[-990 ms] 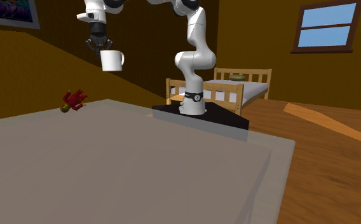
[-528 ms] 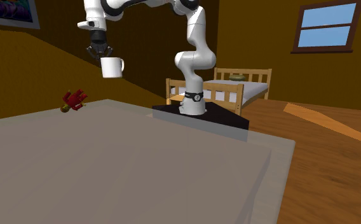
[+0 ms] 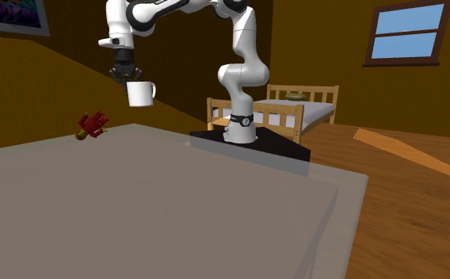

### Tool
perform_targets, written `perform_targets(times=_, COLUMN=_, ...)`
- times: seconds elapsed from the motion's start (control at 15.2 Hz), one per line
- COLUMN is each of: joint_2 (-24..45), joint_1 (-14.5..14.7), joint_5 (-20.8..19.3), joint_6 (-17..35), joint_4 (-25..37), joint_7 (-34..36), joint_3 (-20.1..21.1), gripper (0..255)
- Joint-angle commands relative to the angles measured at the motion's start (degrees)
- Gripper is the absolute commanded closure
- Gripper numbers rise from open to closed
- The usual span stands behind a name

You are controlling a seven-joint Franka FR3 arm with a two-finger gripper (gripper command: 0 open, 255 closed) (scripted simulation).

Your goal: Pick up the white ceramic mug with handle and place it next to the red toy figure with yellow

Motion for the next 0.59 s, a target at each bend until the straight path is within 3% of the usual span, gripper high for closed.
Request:
perform_targets(times=0.0, joint_2=1.4, joint_1=0.0, joint_5=1.3, joint_6=1.8, joint_4=-1.0, joint_7=-1.1, joint_3=-0.4, gripper=255)
perform_targets(times=0.53, joint_2=6.3, joint_1=-0.5, joint_5=6.4, joint_6=7.5, joint_4=-4.2, joint_7=-5.1, joint_3=-0.8, gripper=255)
